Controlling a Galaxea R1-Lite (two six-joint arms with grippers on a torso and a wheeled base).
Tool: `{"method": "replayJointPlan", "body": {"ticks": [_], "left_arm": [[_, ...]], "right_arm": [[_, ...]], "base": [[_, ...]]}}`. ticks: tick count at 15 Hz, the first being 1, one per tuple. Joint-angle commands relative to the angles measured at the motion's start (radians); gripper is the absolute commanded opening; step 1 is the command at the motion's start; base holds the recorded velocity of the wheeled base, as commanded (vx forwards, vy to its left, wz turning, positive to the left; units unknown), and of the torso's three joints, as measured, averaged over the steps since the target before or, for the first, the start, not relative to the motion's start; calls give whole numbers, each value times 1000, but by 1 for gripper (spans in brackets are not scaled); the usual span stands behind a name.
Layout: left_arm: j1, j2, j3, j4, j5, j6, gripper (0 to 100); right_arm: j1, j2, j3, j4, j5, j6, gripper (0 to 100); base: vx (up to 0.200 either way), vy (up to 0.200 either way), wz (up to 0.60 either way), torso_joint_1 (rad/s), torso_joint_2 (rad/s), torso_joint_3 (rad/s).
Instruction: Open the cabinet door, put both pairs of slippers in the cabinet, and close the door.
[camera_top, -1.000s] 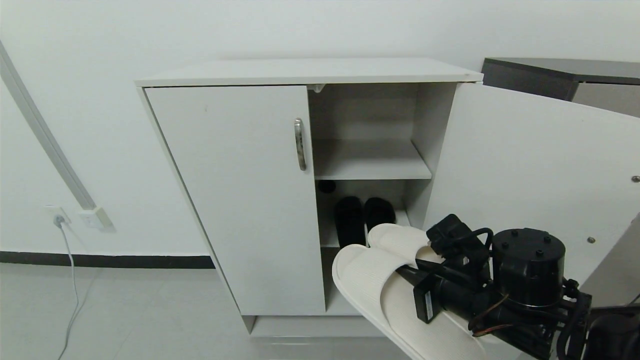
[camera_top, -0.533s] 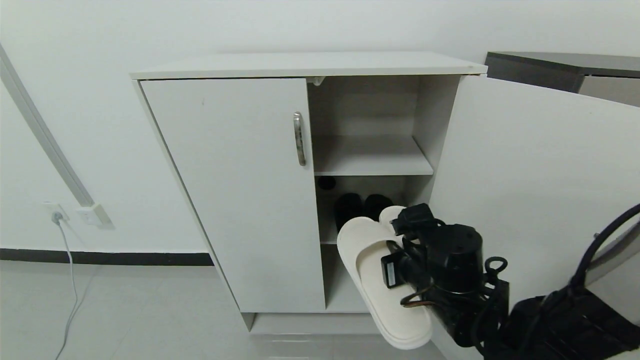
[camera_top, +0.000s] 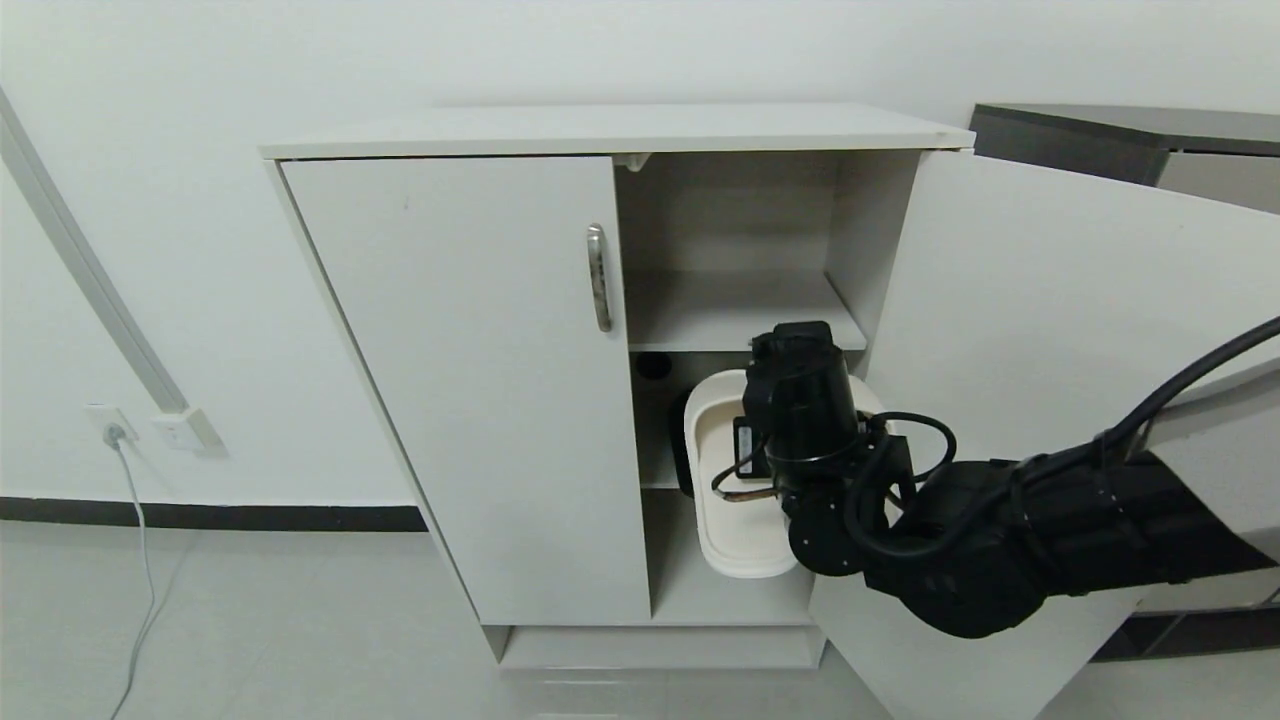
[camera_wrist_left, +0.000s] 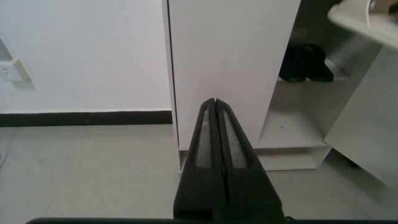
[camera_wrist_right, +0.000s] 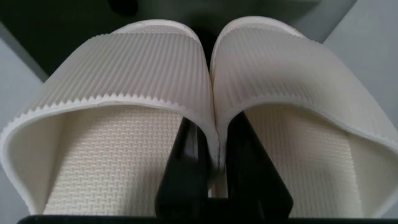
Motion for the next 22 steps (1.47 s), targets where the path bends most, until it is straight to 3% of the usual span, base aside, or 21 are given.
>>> {"method": "replayJointPlan", "body": {"ticks": [1, 18, 22], "left_arm": [[0, 0, 0, 0, 0, 0, 0], [0, 0, 0, 0, -1, 1, 0], [0, 0, 0, 0, -1, 1, 0]], "right_arm": [[4, -26, -39, 3, -5, -14, 0], [4, -38, -89, -3, -7, -80, 0], [4, -38, -89, -3, -7, -87, 0]], "base": [[0, 0, 0, 0, 0, 0], [24, 0, 0, 0, 0, 1], [200, 0, 0, 0, 1, 5]]}}
